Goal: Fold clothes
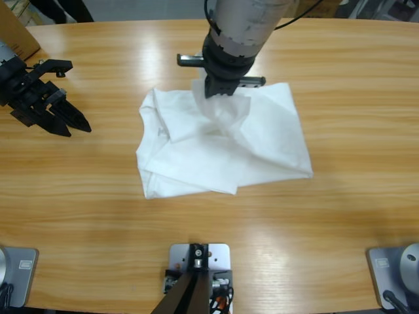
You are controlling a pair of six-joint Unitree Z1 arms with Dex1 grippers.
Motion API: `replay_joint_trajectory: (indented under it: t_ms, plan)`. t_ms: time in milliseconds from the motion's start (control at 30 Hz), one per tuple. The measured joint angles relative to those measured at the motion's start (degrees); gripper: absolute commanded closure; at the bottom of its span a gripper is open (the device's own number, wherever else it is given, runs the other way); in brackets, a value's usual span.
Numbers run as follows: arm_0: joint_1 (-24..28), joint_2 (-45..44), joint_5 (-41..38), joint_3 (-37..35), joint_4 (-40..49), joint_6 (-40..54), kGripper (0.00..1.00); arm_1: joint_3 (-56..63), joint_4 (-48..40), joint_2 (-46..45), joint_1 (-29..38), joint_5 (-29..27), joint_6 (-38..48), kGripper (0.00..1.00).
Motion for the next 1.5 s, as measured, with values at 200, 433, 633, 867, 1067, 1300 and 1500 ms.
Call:
replay_joint_trajectory:
  t_ms: [200,433,633,867,1067,1300,1500]
  plan:
    - [-0.1,0.0,0.0,0.0,0.0,0.0,0.243,-5.3,1.9,2.8,0.6,0.6,0.0,1.000]
    - [-0.2,0.0,0.0,0.0,0.0,0.0,0.243,-12.3,5.2,6.4,0.9,0.8,-0.4,1.000]
    - [-0.5,0.0,0.0,0.0,0.0,0.0,0.243,-14.6,5.8,8.3,1.4,1.6,-0.5,1.000]
    - [-0.8,0.0,0.0,0.0,0.0,-0.1,0.243,-17.3,7.1,10.8,1.7,2.5,-1.2,1.000]
    - [-0.8,0.0,0.0,0.0,0.0,-0.2,0.243,-19.3,8.2,13.0,2.2,2.7,-1.6,1.000]
    - [-0.9,0.0,0.0,0.0,0.0,-0.2,0.243,-20.0,8.6,14.3,2.5,2.9,-1.9,0.037]
    - [-0.9,0.0,0.0,0.0,0.0,-0.2,0.243,-24.9,10.3,16.5,3.4,6.3,-3.5,0.000]
